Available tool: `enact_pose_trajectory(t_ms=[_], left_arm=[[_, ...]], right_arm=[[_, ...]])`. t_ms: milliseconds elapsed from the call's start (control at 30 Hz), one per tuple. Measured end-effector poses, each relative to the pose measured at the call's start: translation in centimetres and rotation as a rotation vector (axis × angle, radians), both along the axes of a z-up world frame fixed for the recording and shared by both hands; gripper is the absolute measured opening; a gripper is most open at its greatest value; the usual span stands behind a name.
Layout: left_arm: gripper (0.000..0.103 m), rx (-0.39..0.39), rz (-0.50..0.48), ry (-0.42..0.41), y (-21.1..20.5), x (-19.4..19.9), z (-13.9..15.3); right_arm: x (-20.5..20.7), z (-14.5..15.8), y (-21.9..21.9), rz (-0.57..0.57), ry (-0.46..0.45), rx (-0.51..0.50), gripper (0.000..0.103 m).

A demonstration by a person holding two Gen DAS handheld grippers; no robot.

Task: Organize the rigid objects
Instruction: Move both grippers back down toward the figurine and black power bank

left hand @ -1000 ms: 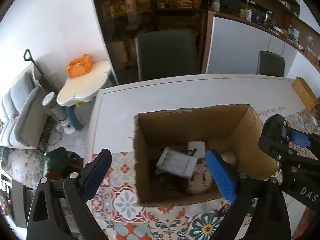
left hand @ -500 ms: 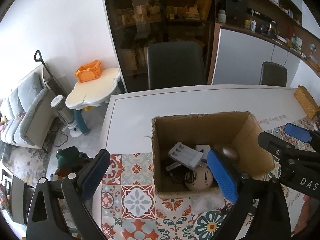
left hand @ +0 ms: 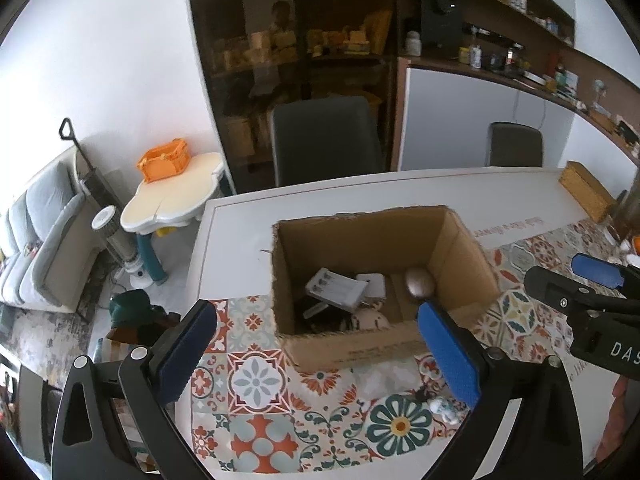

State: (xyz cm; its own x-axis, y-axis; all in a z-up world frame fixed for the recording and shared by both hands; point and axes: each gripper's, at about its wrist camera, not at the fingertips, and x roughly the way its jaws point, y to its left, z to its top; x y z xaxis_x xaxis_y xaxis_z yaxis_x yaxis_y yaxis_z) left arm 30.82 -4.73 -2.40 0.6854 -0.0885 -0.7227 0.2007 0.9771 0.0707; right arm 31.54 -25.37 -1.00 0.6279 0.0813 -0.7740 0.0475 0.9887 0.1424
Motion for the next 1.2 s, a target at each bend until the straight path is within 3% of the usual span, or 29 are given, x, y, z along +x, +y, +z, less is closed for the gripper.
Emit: enact_pose_trajectory(t_ms=[433, 800, 1200], left_arm=[[0.103, -0.021, -0.091, 0.050, -3.1, -4.7, -2.7], [0.102, -0.007, -0.061, 0.132, -5.2, -7.0, -6.6], [0.102, 0.014, 0.053, 0.223, -5.9, -8.2, -11.6]], right_arm=[[-6.3, -1.6, -3.3, -0.084, 0.011, -0.017, 0.083], [-9.0, -5.6, -5.5, -0.053, 0.064, -0.005, 0.083], [-8.1, -10.7, -6.3, 0.059, 0.169, -0.012, 0.083]])
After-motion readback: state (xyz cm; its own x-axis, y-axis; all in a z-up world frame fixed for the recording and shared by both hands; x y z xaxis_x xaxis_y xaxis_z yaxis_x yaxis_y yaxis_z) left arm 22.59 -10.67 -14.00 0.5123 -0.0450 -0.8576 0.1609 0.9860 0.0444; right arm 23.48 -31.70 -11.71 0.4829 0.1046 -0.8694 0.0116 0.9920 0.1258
